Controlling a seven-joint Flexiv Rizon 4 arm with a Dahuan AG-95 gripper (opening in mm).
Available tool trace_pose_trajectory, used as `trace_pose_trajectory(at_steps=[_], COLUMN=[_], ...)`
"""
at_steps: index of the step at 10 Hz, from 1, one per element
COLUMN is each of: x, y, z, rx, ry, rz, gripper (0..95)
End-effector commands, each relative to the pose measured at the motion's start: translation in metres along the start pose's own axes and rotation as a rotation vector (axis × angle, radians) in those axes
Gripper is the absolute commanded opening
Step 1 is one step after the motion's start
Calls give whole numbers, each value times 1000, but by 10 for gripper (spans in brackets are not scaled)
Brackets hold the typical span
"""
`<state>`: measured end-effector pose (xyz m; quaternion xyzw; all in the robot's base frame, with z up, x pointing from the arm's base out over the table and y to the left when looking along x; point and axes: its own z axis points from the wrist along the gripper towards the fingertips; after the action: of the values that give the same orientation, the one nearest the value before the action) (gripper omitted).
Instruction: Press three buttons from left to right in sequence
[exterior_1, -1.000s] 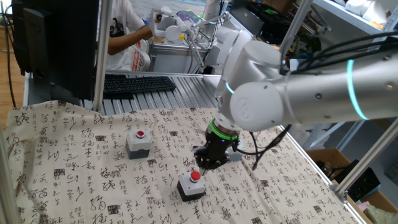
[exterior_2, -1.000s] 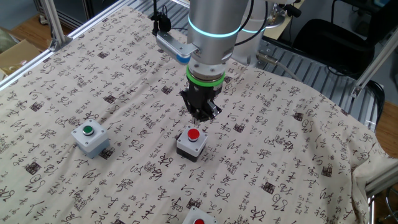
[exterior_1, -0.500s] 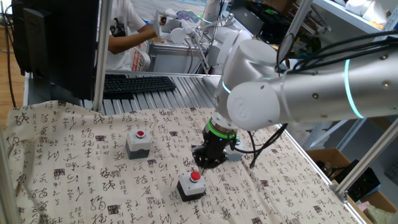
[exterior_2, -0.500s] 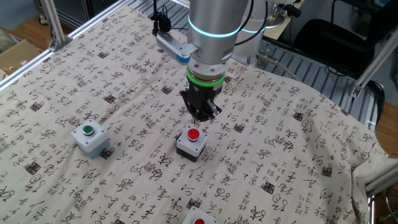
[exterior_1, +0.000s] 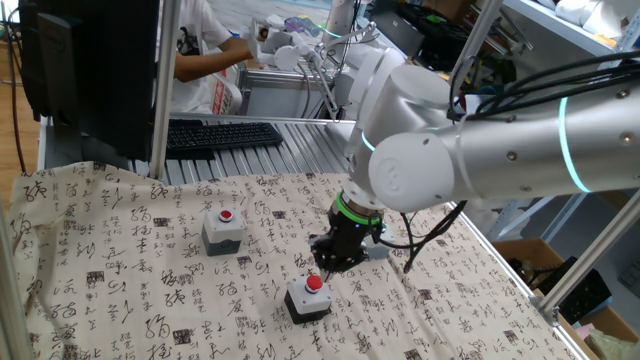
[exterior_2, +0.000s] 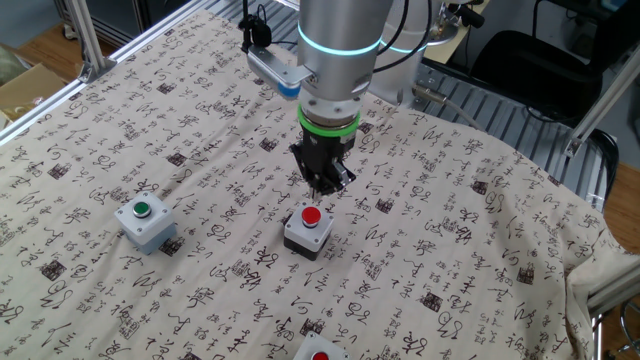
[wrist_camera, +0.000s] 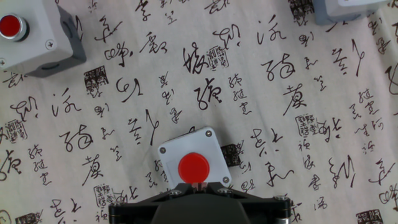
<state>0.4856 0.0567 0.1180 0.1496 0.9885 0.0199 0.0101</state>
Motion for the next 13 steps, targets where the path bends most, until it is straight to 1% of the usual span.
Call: trace_pose_trajectory(at_steps=[1,2,3,4,5,7,9,10,11,12,13], x=[1,0,0,-2,-3,-7,-12,-15,-17,-20,-23], y=[0,0,0,3,4,14,24,31,33,39,45], z=[0,0,0,-1,-1,-6,-11,-13,-14,-15,-16], rx=[-6,-10,-20,-36,-40,-30,-11,-7,-7,-8,-4], ry=[6,6,10,16,18,21,29,31,31,31,33], rz=[7,10,12,13,13,16,18,18,18,20,23], gripper=[0,0,0,0,0,0,0,0,0,0,0])
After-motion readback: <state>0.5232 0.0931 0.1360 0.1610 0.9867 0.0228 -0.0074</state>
